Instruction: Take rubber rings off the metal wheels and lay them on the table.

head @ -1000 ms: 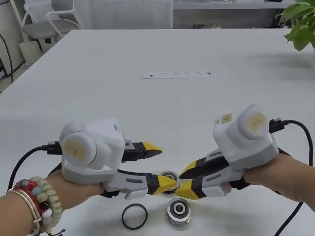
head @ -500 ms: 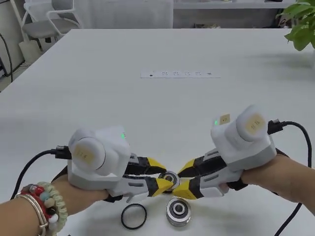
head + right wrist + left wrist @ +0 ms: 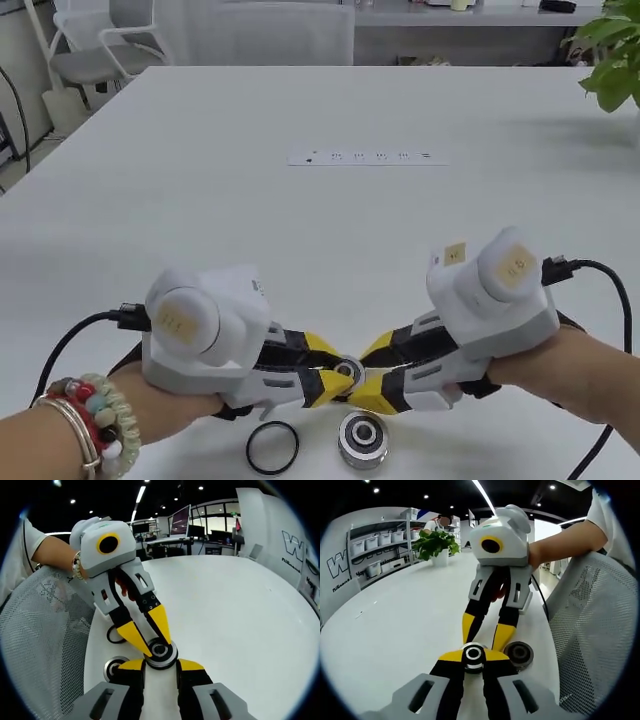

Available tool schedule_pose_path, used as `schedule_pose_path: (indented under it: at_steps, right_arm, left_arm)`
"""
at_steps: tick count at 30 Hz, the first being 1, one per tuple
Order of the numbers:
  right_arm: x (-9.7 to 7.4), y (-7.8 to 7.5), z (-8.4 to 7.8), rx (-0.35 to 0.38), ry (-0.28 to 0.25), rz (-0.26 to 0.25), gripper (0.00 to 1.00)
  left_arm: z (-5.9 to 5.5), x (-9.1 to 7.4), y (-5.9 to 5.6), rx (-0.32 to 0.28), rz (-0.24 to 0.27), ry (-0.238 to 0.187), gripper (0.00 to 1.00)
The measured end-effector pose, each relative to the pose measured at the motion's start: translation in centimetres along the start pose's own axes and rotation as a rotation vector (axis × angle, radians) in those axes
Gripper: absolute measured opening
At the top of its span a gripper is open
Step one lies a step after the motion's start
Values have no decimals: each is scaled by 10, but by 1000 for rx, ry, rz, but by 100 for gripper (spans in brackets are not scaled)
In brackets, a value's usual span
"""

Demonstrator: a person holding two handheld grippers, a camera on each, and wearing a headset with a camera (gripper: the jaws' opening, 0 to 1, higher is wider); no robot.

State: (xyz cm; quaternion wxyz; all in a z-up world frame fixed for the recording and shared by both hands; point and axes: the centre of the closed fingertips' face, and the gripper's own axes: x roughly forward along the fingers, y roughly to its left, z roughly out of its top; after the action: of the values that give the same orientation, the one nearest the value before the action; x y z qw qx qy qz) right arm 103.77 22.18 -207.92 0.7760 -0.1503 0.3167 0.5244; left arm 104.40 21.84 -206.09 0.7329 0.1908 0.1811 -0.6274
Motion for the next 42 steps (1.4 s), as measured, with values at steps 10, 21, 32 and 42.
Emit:
schedule_pose_path:
  at_steps: [10,21,32,42]
  right_arm:
    - [-2,0,-1,-48,14,4,19]
    - [-4,-5,-8,-68,60,-27,3]
    - [-8,-16,-7,202,73,-84,0]
    - [-13,-17,5,407,-6,-55,0]
  left_arm:
    - [0,0,-1,-8,5,-5,8]
    - [0,-1,-1,-11,8,-5,8]
    - [-1,0,0,-6,16,1,8]
    - [0,1,2,-12,26,-3,8]
